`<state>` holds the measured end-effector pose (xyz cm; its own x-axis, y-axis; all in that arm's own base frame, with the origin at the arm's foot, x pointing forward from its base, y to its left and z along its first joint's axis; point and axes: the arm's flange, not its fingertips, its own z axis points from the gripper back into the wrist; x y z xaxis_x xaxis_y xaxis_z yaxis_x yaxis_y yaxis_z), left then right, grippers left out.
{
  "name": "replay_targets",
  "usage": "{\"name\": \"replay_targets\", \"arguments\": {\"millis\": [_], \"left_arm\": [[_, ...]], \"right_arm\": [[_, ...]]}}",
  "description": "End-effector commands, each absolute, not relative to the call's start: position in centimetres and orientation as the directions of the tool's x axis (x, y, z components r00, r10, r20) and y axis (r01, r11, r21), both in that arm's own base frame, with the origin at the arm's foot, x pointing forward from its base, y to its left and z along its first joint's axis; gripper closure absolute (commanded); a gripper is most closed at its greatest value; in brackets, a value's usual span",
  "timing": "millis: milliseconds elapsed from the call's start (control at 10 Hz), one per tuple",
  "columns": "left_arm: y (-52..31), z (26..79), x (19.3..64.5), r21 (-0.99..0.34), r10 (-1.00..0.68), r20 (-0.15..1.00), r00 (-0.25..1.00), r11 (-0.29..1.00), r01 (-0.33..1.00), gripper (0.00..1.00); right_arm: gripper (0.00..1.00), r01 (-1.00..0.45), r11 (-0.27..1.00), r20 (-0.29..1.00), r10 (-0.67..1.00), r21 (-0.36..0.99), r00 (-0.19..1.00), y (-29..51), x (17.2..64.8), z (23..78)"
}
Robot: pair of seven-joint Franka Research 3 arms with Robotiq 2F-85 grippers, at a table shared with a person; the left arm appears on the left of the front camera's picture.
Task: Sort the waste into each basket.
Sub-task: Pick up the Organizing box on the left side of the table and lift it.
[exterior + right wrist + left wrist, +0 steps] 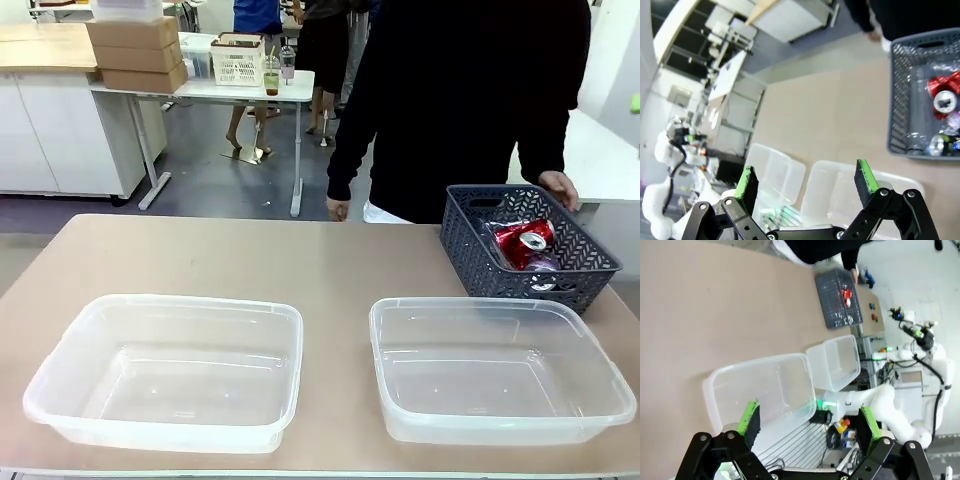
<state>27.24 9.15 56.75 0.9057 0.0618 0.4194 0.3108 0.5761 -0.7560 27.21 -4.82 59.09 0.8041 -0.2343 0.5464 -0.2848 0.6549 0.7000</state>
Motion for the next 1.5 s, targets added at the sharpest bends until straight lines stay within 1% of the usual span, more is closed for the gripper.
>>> {"name": "replay_targets", "arguments": {"millis": [0, 100, 200, 300, 400, 500, 600, 700, 800, 900, 1000, 1100, 1200, 1300, 1400], "left_arm": [[7.0, 58.7, 26.2, -0.607, -0.191, 0.415, 0.89, 0.67, 0.427, 0.0], [6.5, 59.6, 24.6, -0.481, -0.327, 0.375, 0.867, 0.732, 0.483, 0.0], [5.9, 59.8, 23.0, -0.382, -0.413, 0.304, 0.859, 0.772, 0.507, 0.0], [4.4, 59.1, 22.3, -0.337, -0.457, 0.241, 0.856, 0.788, 0.515, 0.0], [2.3, 57.9, 22.3, -0.312, -0.511, 0.182, 0.84, 0.78, 0.542, 0.0], [-0.1, 56.0, 23.5, -0.341, -0.606, 0.154, 0.78, 0.708, 0.618, 0.0], [3.3, 59.2, 22.3, -0.362, -0.434, 0.201, 0.878, 0.8, 0.478, 0.0], [3.3, 59.2, 22.3, -0.362, -0.434, 0.201, 0.878, 0.8, 0.478, 0.0], [3.3, 59.2, 22.3, -0.362, -0.434, 0.201, 0.878, 0.8, 0.478, 0.0], [3.3, 59.2, 22.3, -0.362, -0.434, 0.201, 0.878, 0.8, 0.478, 0.0], [2.6, 58.6, 22.3, -0.363, -0.468, 0.191, 0.863, 0.783, 0.505, 0.0], [-0.4, 56.4, 23.9, -0.286, -0.449, 0.169, 0.877, 0.83, 0.479, 0.0], [-3.0, 52.1, 24.8, -0.261, -0.418, 0.12, 0.9, 0.862, 0.435, 0.0], [-4.1, 48.5, 24.6, -0.287, -0.42, 0.055, 0.906, 0.862, 0.417, 0.0], [-4.8, 45.1, 24.1, -0.291, -0.375, 0.01, 0.927, 0.886, 0.362, 0.0]], "right_arm": [[0.0, -0.333, 0.682, 0.508, -0.065, 0.651, 0.859, 5.9, 30.6, 60.4], [0.0, -0.354, 0.751, 0.524, 0.012, 0.558, 0.851, 13.5, 32.4, 59.6], [0.0, -0.432, 0.717, 0.425, 0.207, 0.547, 0.881, 22.2, 33.0, 56.8], [0.0, -0.486, 0.709, 0.334, 0.358, 0.51, 0.872, 28.2, 31.9, 53.9], [0.0, -0.548, 0.733, 0.358, 0.425, 0.402, 0.831, 32.5, 30.4, 51.1], [0.0, -0.611, 0.697, 0.315, 0.523, 0.375, 0.792, 34.1, 29.2, 48.7], [0.0, -0.574, 0.736, 0.334, 0.472, 0.359, 0.815, 32.1, 30.2, 49.4], [0.0, -0.559, 0.689, 0.3, 0.472, 0.462, 0.829, 34.2, 26.2, 48.4], [0.0, -0.559, 0.689, 0.3, 0.472, 0.462, 0.829, 34.2, 26.2, 48.4], [0.0, -0.588, 0.696, 0.285, 0.514, 0.413, 0.809, 35.4, 27.6, 46.9], [0.0, -0.341, 0.858, 0.11, 0.324, 0.383, 0.94, 35.9, 28.1, 47.0], [0.0, -0.246, 0.934, -0.026, 0.262, 0.26, 0.965, 38.8, 27.4, 45.7], [0.0, -0.181, 0.974, -0.107, 0.196, 0.14, 0.975, 40.8, 26.6, 44.8], [0.0, -0.129, 0.989, -0.115, 0.136, 0.069, 0.984, 41.5, 26.3, 44.4], [0.0, -0.078, 0.996, -0.12, 0.082, 0.046, 0.989, 42.0, 26.4, 43.8]]}}
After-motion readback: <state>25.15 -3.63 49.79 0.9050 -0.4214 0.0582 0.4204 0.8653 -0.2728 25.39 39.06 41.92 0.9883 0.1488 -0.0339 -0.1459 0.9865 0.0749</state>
